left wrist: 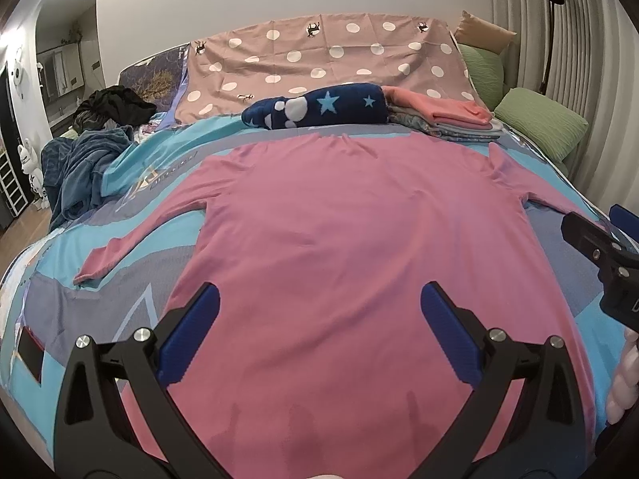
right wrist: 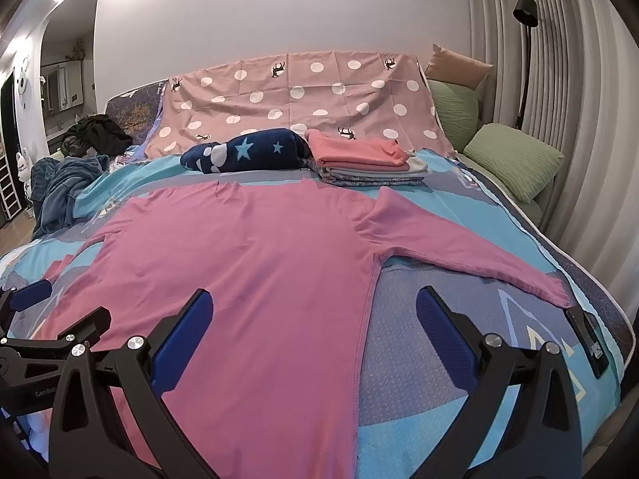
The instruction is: Fold small clothes
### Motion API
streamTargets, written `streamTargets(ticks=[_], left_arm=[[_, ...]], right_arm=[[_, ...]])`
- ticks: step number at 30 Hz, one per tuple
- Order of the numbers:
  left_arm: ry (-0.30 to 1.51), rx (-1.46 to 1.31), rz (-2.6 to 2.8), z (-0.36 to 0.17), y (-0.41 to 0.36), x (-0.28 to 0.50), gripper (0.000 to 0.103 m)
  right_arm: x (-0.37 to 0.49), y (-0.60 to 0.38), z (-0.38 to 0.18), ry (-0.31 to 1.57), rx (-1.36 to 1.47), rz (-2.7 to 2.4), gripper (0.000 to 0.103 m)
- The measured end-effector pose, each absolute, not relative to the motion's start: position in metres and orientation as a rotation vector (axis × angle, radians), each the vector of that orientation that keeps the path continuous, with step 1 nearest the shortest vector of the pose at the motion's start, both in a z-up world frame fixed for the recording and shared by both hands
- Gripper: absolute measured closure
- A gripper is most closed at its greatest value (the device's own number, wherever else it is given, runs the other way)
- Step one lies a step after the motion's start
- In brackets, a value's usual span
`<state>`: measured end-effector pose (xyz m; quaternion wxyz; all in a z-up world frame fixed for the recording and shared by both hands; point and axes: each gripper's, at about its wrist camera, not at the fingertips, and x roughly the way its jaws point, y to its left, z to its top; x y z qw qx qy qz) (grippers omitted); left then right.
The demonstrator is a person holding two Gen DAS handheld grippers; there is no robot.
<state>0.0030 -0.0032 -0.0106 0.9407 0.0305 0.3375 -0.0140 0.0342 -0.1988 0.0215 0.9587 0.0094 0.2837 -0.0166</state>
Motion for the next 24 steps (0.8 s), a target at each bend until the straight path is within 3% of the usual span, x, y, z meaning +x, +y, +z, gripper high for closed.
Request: streamTargets(ticks=[24], left_arm=[[0.698,0.044,-0.032,-0.0175,0.0005,0.0028,0.002]], right_arm=[[0.0345,-0.1959,0.0187,0.584,0.013,-0.025,0.001]])
